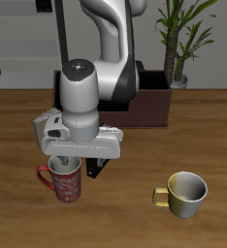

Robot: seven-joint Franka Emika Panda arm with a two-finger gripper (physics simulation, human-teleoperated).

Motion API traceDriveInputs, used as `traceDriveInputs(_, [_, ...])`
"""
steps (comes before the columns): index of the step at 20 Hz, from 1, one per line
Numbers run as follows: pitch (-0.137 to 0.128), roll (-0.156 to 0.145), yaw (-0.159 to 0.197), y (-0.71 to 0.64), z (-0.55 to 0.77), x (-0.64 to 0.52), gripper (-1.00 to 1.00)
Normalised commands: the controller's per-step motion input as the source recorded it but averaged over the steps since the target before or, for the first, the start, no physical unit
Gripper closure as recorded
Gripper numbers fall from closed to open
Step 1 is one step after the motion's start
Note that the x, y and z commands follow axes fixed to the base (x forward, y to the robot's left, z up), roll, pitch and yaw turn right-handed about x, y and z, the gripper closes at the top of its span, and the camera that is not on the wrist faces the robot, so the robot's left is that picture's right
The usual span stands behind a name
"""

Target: Place the red mug into the back desk caddy's right compartment

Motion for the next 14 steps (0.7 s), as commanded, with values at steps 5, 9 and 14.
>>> traceDriveInputs(5, [0.026, -0.006, 0.002, -0.01, -0.24, 0.05, -1.00])
traceDriveInputs(9, [0.016, 0.006, -0.004, 0.02, -0.17, 0.03, -1.00])
traceDriveInputs(14, [0.015, 0.007, -0.004, 0.01, -0.20, 0.00, -1.00])
